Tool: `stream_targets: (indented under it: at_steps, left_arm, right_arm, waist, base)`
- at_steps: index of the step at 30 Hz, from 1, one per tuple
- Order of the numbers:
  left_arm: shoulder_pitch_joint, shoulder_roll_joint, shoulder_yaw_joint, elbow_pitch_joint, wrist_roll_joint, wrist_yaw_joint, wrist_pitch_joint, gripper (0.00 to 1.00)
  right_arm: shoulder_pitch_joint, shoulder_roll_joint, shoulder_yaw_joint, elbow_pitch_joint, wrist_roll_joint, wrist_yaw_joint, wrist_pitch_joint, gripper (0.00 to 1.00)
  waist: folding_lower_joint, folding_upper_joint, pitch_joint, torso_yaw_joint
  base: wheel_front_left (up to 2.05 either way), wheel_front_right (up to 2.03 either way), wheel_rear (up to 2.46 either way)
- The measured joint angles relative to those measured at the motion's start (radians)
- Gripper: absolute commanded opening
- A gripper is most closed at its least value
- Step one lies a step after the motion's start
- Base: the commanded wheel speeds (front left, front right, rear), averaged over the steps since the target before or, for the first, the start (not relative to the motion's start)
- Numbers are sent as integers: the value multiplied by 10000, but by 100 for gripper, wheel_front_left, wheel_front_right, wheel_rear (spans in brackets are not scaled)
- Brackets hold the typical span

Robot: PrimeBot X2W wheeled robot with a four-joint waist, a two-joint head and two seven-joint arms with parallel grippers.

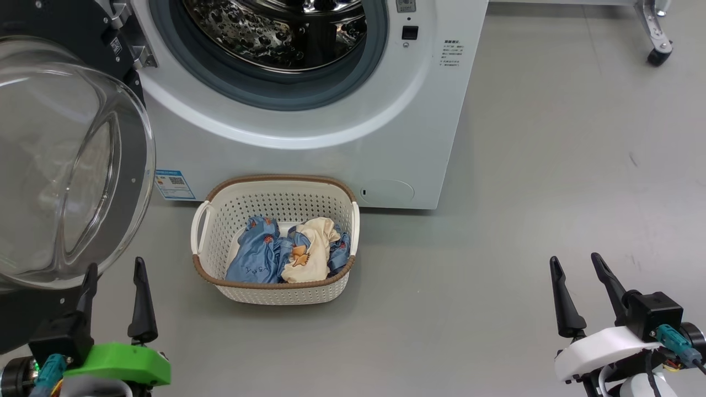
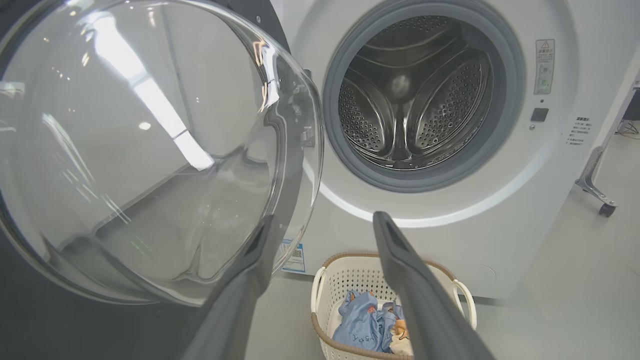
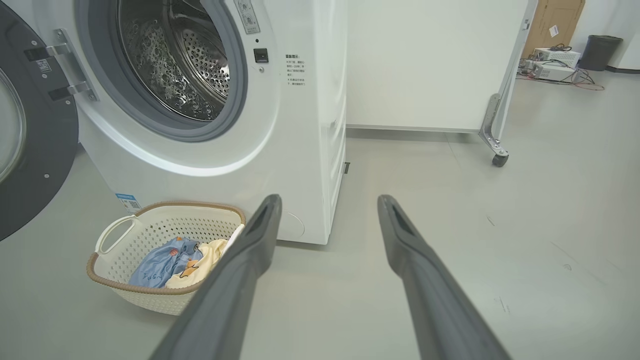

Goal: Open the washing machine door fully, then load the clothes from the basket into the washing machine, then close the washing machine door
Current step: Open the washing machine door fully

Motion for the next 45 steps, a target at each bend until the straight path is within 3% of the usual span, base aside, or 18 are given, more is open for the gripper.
stream_targets:
  at_steps: [20,45]
  left_arm:
    - [1032,-79,-58,-182,288,-115,0,100]
    - [1247,-109,4,-261,616,-261,0,100]
  right_arm:
    - [476,33,-228,-320,-17,0,0,100]
    - [821,36,-416,-579,-121,0,0,100]
  waist:
    - [0,0,-860,-947]
    - [0,0,-933,-986]
  base:
    - [0,0,0]
    - [0,0,0]
